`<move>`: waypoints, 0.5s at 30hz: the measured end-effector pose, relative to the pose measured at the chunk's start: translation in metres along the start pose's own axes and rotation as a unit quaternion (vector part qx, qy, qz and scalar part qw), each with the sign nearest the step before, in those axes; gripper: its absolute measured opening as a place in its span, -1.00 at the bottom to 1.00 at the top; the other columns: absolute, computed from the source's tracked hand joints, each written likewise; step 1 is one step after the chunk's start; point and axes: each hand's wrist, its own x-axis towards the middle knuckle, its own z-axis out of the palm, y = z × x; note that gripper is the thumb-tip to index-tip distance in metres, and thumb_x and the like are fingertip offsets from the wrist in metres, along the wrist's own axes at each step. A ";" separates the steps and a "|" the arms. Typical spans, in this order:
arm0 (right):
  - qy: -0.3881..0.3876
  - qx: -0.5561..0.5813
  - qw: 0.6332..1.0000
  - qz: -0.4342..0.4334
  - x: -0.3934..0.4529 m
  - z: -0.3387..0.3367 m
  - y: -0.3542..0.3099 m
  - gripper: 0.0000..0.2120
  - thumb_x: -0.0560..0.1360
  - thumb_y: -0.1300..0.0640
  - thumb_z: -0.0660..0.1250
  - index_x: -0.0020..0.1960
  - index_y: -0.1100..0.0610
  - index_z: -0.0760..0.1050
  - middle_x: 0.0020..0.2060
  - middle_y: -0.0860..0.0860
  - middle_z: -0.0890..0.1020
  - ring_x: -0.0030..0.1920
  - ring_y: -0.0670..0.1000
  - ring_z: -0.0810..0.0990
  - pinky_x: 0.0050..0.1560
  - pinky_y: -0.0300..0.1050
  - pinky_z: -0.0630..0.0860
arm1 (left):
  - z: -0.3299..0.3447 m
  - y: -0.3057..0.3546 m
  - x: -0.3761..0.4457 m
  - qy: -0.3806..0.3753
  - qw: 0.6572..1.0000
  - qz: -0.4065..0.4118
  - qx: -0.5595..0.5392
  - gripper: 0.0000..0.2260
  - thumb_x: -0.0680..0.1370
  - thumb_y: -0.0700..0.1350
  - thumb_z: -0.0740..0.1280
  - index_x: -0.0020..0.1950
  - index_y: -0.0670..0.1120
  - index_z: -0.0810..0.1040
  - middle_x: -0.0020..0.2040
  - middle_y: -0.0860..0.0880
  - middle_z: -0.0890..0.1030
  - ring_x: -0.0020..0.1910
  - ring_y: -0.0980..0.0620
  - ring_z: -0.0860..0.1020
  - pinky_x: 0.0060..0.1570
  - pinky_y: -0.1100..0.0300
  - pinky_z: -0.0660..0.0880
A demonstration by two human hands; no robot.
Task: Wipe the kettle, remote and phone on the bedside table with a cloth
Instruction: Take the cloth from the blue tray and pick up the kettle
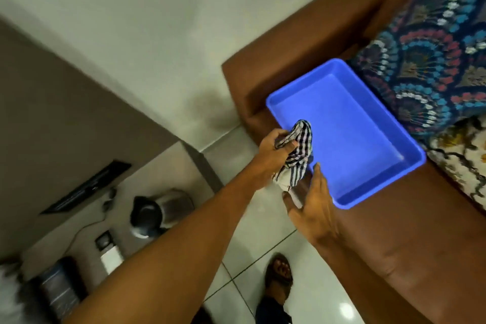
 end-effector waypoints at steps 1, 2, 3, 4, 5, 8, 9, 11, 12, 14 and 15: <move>-0.011 0.007 1.000 -0.023 -0.005 0.010 -0.021 0.07 0.50 -0.06 0.56 0.75 0.13 -0.05 0.70 0.12 0.23 0.66 0.08 0.24 0.65 0.06 0.25 | -0.024 0.009 -0.011 0.011 0.999 -0.007 -0.036 -0.73 0.63 -0.22 0.41 0.34 -0.14 0.55 0.16 -0.17 0.68 0.02 -0.01 0.65 0.02 0.17 0.61; -0.024 0.015 0.999 -0.046 -0.010 0.020 -0.041 0.06 0.49 -0.04 0.57 0.74 0.10 -0.04 0.69 0.10 0.25 0.64 0.07 0.28 0.63 0.05 0.28 | -0.049 0.017 -0.022 0.022 0.997 -0.014 -0.079 -0.70 0.63 -0.22 0.41 0.36 -0.11 0.55 0.23 -0.18 0.68 0.08 -0.05 0.66 0.08 0.11 0.63; -0.036 0.024 0.997 -0.066 -0.014 0.027 -0.059 0.05 0.49 -0.01 0.57 0.74 0.06 -0.02 0.67 0.07 0.28 0.63 0.08 0.32 0.61 0.06 0.33 | -0.070 0.024 -0.033 0.030 0.992 -0.021 -0.119 -0.68 0.62 -0.23 0.41 0.38 -0.11 0.55 0.27 -0.17 0.68 0.15 -0.09 0.67 0.16 0.05 0.63; -0.056 0.028 0.994 -0.085 -0.024 0.041 -0.081 0.02 0.49 0.01 0.57 0.73 0.04 0.01 0.65 0.05 0.31 0.61 0.08 0.35 0.60 0.10 0.38 | -0.101 0.027 -0.048 0.044 0.986 -0.028 -0.159 -0.67 0.62 -0.24 0.40 0.39 -0.12 0.54 0.30 -0.17 0.68 0.21 -0.13 0.67 0.24 -0.01 0.62; -0.075 0.031 0.992 -0.098 -0.032 0.052 -0.097 -0.02 0.50 0.02 0.56 0.73 0.04 0.05 0.62 0.05 0.35 0.59 0.08 0.39 0.57 0.12 0.42 | -0.127 0.030 -0.063 0.054 0.980 -0.032 -0.191 -0.66 0.62 -0.23 0.40 0.40 -0.14 0.55 0.30 -0.18 0.68 0.26 -0.16 0.67 0.30 -0.06 0.60; -0.143 0.029 0.983 -0.111 -0.060 0.086 -0.130 -0.06 0.54 -0.05 0.53 0.73 0.01 0.06 0.61 0.01 0.36 0.58 0.03 0.39 0.51 -0.09 0.41 | -0.196 0.028 -0.108 0.085 0.955 -0.023 -0.284 -0.69 0.62 -0.23 0.38 0.36 -0.19 0.59 0.15 -0.16 0.75 0.15 -0.14 0.71 0.19 0.00 0.66; -0.174 0.028 0.978 -0.112 -0.071 0.100 -0.140 -0.07 0.55 -0.07 0.53 0.73 0.00 0.06 0.61 -0.01 0.37 0.58 0.02 0.39 0.46 -0.16 0.37 | -0.222 0.021 -0.126 0.103 0.945 -0.016 -0.309 -0.70 0.61 -0.24 0.38 0.35 -0.19 0.60 0.11 -0.14 0.76 0.10 -0.10 0.72 0.15 0.02 0.67; -0.214 0.035 0.970 -0.107 -0.089 0.129 -0.157 -0.09 0.56 -0.08 0.53 0.73 0.02 0.09 0.61 0.01 0.40 0.58 0.03 0.41 0.43 -0.19 0.35 | -0.270 0.004 -0.156 0.140 0.931 -0.002 -0.337 -0.67 0.60 -0.23 0.40 0.37 -0.19 0.59 0.19 -0.17 0.74 0.15 -0.11 0.71 0.26 -0.06 0.63; -0.227 0.041 0.968 -0.096 -0.098 0.144 -0.161 -0.11 0.56 -0.09 0.52 0.72 0.05 0.13 0.61 0.03 0.42 0.58 0.06 0.41 0.47 -0.15 0.35 | -0.291 -0.007 -0.170 0.154 0.925 0.006 -0.348 -0.65 0.60 -0.23 0.41 0.39 -0.20 0.58 0.26 -0.21 0.71 0.21 -0.14 0.69 0.31 -0.09 0.60; -0.247 0.061 0.966 -0.053 -0.116 0.170 -0.165 -0.19 0.57 -0.11 0.50 0.68 0.09 0.23 0.60 0.07 0.44 0.59 0.11 0.42 0.58 0.02 0.38 | -0.324 -0.030 -0.194 0.173 0.912 0.020 -0.372 -0.65 0.60 -0.22 0.43 0.39 -0.20 0.59 0.29 -0.21 0.69 0.24 -0.15 0.69 0.25 -0.05 0.63; -0.253 0.076 0.964 -0.029 -0.126 0.184 -0.163 -0.24 0.58 -0.12 0.49 0.65 0.12 0.29 0.57 0.11 0.48 0.56 0.14 0.45 0.57 0.12 0.43 | -0.339 -0.044 -0.204 0.186 0.906 0.025 -0.380 -0.66 0.59 -0.21 0.44 0.37 -0.19 0.61 0.25 -0.19 0.72 0.19 -0.13 0.71 0.16 0.00 0.67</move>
